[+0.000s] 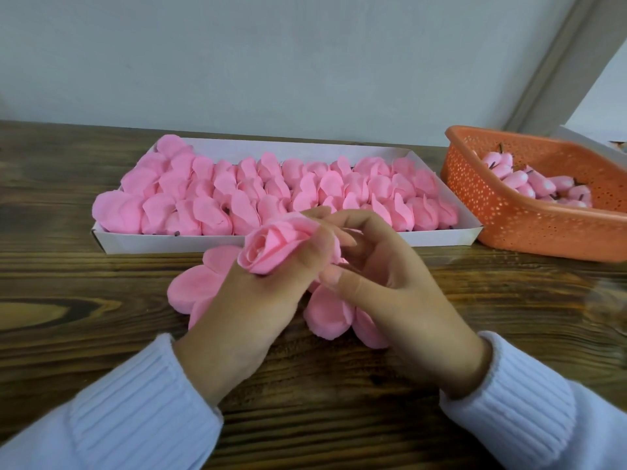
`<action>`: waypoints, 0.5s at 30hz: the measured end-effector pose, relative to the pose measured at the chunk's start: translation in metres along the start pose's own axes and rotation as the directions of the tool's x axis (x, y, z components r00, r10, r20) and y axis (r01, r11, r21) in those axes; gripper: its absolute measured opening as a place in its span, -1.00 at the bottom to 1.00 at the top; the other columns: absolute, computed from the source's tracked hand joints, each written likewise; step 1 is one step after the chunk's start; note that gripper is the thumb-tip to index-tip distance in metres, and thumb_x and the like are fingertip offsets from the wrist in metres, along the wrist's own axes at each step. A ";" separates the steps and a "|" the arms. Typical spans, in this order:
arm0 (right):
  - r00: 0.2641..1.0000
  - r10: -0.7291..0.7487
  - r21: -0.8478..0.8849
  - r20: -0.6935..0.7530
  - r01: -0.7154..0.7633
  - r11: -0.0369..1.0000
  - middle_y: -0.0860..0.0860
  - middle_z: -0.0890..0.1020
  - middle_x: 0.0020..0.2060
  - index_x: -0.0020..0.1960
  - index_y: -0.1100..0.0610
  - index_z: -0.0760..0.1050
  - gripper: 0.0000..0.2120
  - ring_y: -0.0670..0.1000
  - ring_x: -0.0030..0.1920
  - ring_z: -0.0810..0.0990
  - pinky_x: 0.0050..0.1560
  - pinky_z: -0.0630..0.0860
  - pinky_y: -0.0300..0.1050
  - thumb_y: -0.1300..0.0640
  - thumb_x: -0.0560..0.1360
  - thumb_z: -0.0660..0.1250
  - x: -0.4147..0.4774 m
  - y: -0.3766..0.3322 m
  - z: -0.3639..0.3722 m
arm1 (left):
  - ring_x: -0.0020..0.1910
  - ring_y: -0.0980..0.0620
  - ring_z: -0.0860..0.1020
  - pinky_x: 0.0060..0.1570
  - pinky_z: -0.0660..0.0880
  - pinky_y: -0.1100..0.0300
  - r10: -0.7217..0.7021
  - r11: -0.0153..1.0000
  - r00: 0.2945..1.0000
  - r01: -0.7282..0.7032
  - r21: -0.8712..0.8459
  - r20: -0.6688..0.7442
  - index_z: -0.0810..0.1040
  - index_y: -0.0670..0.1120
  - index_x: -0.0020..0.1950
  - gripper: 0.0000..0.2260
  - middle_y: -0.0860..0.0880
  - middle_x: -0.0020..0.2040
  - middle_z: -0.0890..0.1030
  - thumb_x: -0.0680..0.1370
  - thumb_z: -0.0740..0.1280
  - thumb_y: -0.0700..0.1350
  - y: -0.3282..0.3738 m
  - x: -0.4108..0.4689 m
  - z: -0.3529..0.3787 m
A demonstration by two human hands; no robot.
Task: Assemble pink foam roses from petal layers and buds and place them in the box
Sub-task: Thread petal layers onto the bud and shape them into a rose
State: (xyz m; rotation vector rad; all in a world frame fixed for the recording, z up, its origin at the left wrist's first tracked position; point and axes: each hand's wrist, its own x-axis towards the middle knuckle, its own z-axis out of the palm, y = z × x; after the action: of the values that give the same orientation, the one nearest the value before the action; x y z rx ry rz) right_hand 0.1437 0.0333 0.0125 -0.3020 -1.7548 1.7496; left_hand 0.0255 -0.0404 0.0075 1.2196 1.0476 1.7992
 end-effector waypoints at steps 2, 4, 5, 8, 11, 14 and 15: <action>1.000 0.008 0.094 0.026 -0.011 0.996 0.11 0.65 0.00 0.21 0.33 0.36 -0.61 0.06 -0.01 0.59 0.01 0.59 -0.13 0.35 0.41 0.33 0.000 -0.002 0.001 | -0.19 0.21 0.64 -0.33 0.48 0.46 0.001 0.999 0.998 0.002 -0.048 0.063 0.67 0.09 -0.22 -0.74 0.10 -0.12 0.68 0.30 0.47 0.26 0.000 -0.001 0.001; 0.999 0.017 0.159 0.033 -0.022 0.987 0.13 0.64 -0.03 0.20 0.37 0.34 -0.62 0.06 -0.03 0.60 -0.02 0.59 -0.15 0.38 0.41 0.31 0.001 -0.003 0.000 | -0.06 0.12 0.64 -0.21 0.53 0.36 -0.021 0.999 0.997 0.023 -0.028 0.072 0.67 0.07 -0.18 -0.63 0.06 -0.07 0.68 0.26 0.45 0.33 -0.002 -0.001 -0.002; 0.999 0.022 0.180 0.038 -0.029 0.983 0.14 0.64 -0.03 0.19 0.36 0.34 -0.64 0.07 -0.02 0.60 0.00 0.58 -0.14 0.40 0.41 0.30 0.001 -0.002 0.000 | -0.05 0.12 0.64 -0.16 0.54 0.32 -0.030 1.000 0.997 0.030 -0.002 0.068 0.67 0.08 -0.16 -0.61 0.07 -0.08 0.68 0.25 0.44 0.35 -0.002 -0.002 -0.001; 0.998 0.037 0.202 0.054 -0.047 0.978 0.14 0.64 0.00 0.16 0.31 0.38 -0.67 0.08 0.02 0.60 0.04 0.57 -0.13 0.40 0.41 0.30 0.002 -0.001 0.000 | -0.06 0.17 0.64 -0.13 0.54 0.34 -0.026 0.999 0.997 0.023 0.044 0.078 0.67 0.11 -0.13 -0.70 0.11 -0.10 0.67 0.30 0.45 0.28 -0.002 -0.002 -0.001; 0.997 0.050 0.203 0.064 -0.061 0.977 0.15 0.61 -0.01 0.16 0.29 0.40 -0.66 0.09 0.02 0.58 0.06 0.56 -0.12 0.33 0.40 0.35 0.003 -0.002 0.001 | -0.22 0.22 0.63 -0.22 0.52 0.38 -0.022 0.997 0.995 0.014 0.082 0.094 0.66 0.14 -0.12 -0.81 0.13 -0.21 0.66 0.35 0.45 0.18 0.000 -0.003 -0.001; 0.994 0.097 0.215 0.055 -0.106 0.971 0.23 0.56 -0.03 0.20 0.32 0.39 -0.59 0.20 0.01 0.52 0.07 0.53 0.02 0.30 0.38 0.39 0.004 -0.002 0.001 | -0.12 0.09 0.66 -0.08 0.59 0.20 -0.043 0.992 0.992 0.028 0.123 0.123 0.64 0.11 0.00 -0.65 0.03 -0.17 0.68 0.33 0.45 0.27 -0.003 -0.005 -0.003; 0.991 0.120 0.226 0.053 -0.128 0.966 0.26 0.53 -0.03 0.21 0.32 0.39 -0.58 0.27 0.01 0.46 0.08 0.46 0.15 0.30 0.39 0.38 0.004 -0.001 0.000 | -0.08 0.01 0.67 -0.03 0.60 0.10 -0.061 0.989 0.991 0.044 0.139 0.120 0.63 0.08 0.02 -0.63 -0.03 -0.17 0.69 0.33 0.47 0.24 -0.003 -0.006 -0.004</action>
State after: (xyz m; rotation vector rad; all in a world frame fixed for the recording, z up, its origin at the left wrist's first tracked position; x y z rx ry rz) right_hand 0.1411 0.0352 0.0143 -0.2857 -1.5695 2.0384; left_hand 0.0239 -0.0448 0.0013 1.3542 1.1349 1.6119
